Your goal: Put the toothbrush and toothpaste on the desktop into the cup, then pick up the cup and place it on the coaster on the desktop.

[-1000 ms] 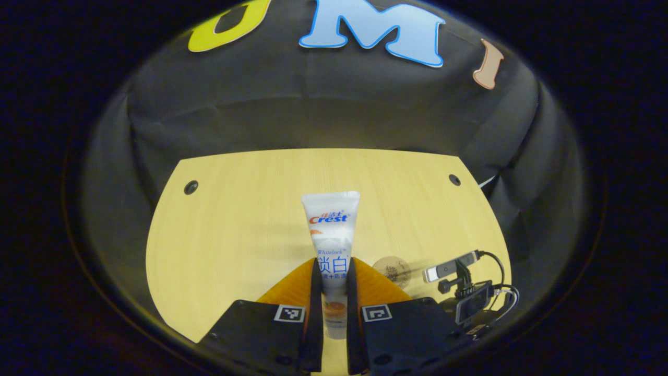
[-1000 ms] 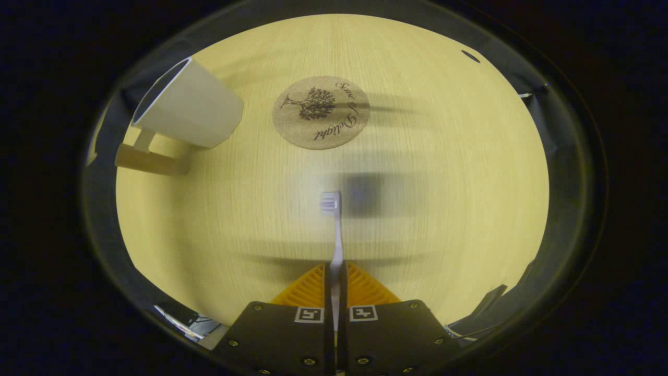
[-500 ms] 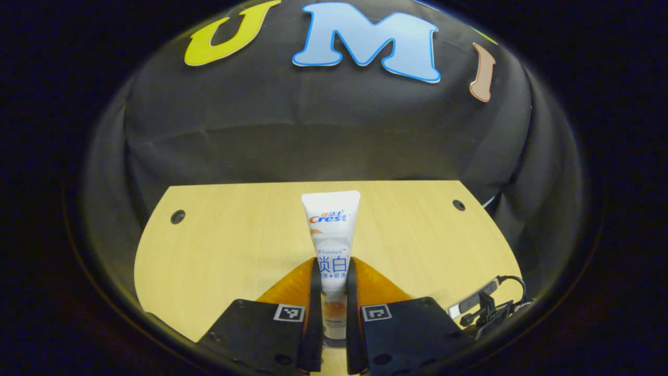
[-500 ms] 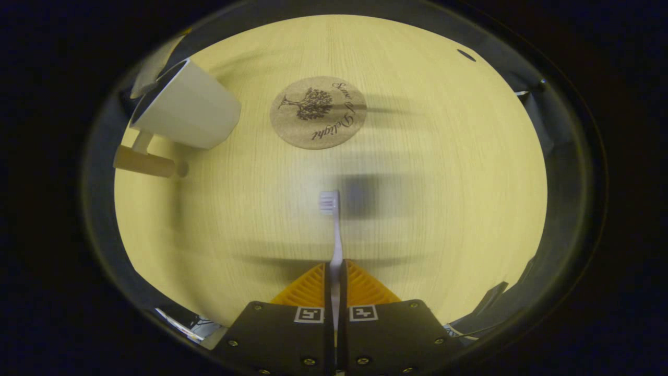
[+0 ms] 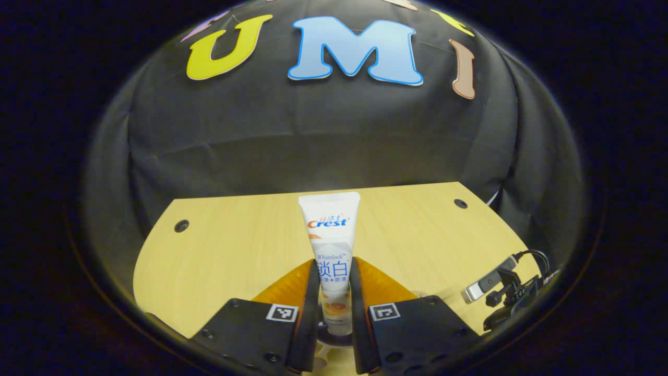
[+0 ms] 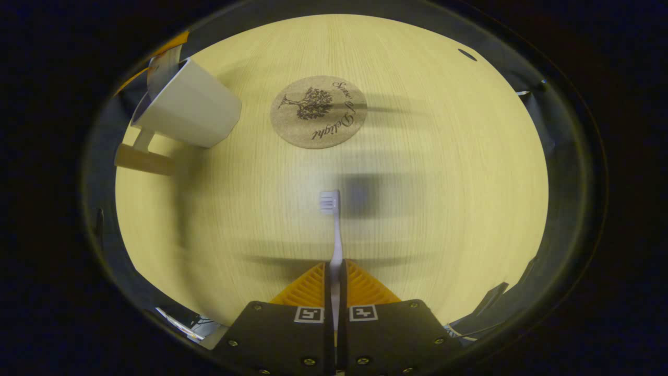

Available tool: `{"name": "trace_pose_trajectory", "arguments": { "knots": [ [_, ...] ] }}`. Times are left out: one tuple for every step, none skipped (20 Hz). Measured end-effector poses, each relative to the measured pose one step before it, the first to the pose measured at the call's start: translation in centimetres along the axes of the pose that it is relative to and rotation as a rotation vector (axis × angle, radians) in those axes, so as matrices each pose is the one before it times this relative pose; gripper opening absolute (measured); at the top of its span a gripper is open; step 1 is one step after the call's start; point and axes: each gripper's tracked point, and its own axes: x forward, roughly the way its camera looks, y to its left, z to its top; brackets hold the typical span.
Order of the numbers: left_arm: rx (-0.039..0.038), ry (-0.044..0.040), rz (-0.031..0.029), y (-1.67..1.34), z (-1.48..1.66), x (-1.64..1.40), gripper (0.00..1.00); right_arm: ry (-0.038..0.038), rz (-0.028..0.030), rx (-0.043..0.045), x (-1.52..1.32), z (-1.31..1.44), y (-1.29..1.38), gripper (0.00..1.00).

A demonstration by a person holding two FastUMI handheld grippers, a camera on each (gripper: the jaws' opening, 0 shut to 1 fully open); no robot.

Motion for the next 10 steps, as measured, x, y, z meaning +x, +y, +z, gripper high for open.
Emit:
{"name": "trace_pose_trajectory", "arguments": {
  "knots": [
    [-0.00192, -0.00648, -0.00245, -0.066, 0.026, -0.156, 0.46, -0.00124, -0.00066, -0.0017, 0.026, 0.032, 0.001, 0.03],
    [-0.00514, -0.00091, -0.00295, -0.119, -0.318, -0.141, 0.54, 0.00066, 0.00047, -0.00074, -0.082, 0.113, -0.03, 0.04],
    [-0.00279, -0.00026, -0.00717, -0.081, 0.301, -0.344, 0.61, -0.00228, 0.00015, -0.00117, 0.047, -0.152, -0.037, 0.03],
    [-0.00196, -0.00166, 0.00405, 0.07, 0.065, -0.061, 0.68, -0.00231, 0.00027, -0.0008, -0.043, 0.011, -0.017, 0.03],
    [-0.00093, -0.00147, 0.00131, 0.06, 0.079, -0.123, 0.75, -0.00505, 0.00023, 0.00087, -0.025, 0.017, -0.016, 0.03],
    [-0.0029, -0.00164, -0.00151, 0.047, -0.002, -0.307, 0.75, -0.00836, -0.00012, -0.00018, 0.087, -0.047, -0.012, 0.03],
    [-0.00046, -0.00447, 0.00106, 0.003, 0.117, -0.252, 0.75, -0.00836, 0.00013, -0.0004, 0.044, 0.041, 0.005, 0.04],
    [0.00276, -0.00863, -0.0026, -0.033, 0.266, -0.185, 0.75, -0.0095, 0.00158, -0.00053, -0.037, -0.038, -0.012, 0.04],
    [0.00607, -0.00899, -0.00316, -0.024, 0.325, -0.315, 0.75, -0.0072, 0.00401, 0.00176, 0.0, -0.037, -0.035, 0.04],
    [0.00678, -0.00866, -0.00163, 0.022, 0.171, -0.25, 0.74, -0.0126, 0.00876, 0.00771, -0.026, -0.086, 0.003, 0.03]
  ]
}}
